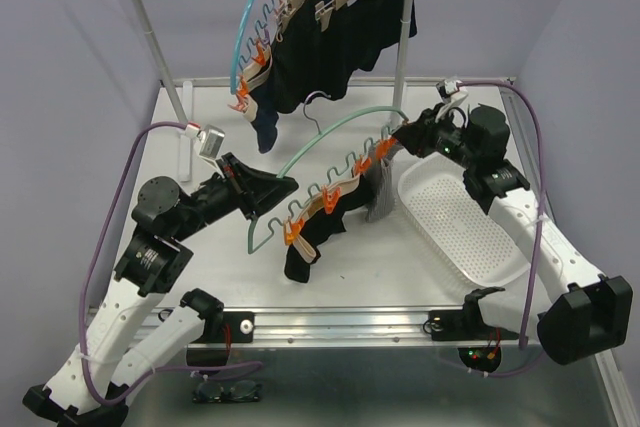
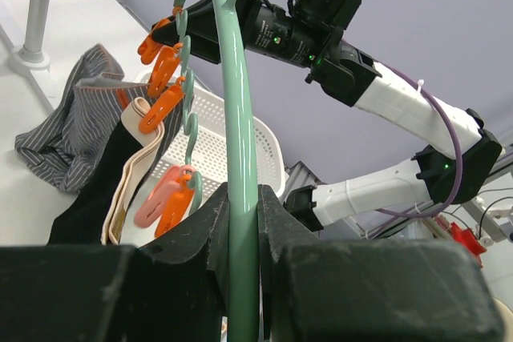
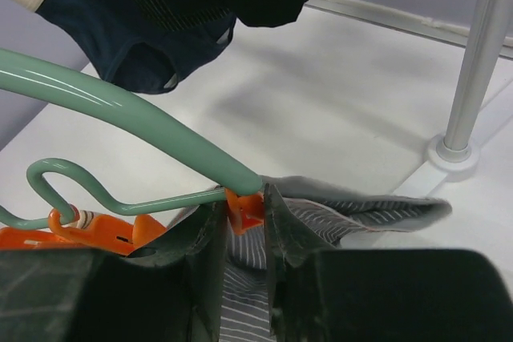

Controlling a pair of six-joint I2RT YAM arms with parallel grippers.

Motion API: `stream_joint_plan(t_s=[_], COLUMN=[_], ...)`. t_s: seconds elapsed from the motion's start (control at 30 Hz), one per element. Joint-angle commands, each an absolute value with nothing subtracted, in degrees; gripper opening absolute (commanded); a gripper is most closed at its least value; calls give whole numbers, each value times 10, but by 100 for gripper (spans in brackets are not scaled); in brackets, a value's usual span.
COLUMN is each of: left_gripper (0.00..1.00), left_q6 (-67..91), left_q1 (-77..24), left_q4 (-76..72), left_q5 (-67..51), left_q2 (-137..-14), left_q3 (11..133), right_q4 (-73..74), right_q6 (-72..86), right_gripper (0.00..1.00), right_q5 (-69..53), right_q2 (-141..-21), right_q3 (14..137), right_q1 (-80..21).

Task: Remove the underwear clipped to the hanger
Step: Remove the underwear from the hanger.

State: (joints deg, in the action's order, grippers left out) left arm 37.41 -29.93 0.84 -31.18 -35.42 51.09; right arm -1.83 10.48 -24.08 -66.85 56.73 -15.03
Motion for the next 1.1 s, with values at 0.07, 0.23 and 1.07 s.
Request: stream_joint_plan(t_s=[0.07,0.23,1.07], left_gripper=[0,0,0], left_q6=[367,341,374], left_q1=[-302,-302,-302], left_q4=[-68,-33,-40], left_q5=[-316,-297,-280], left_q2=[-329,-323,-324], left_q3=[515,525,519], right_q4=[-47,-19,173], right_q6=[77,35,56], right_gripper=[48,96,100], right_q5=[-235,-233,-477], right_q2=[-643,-614,-602], right_q3=[546,542,649], right_q1=[-147,-146,-143])
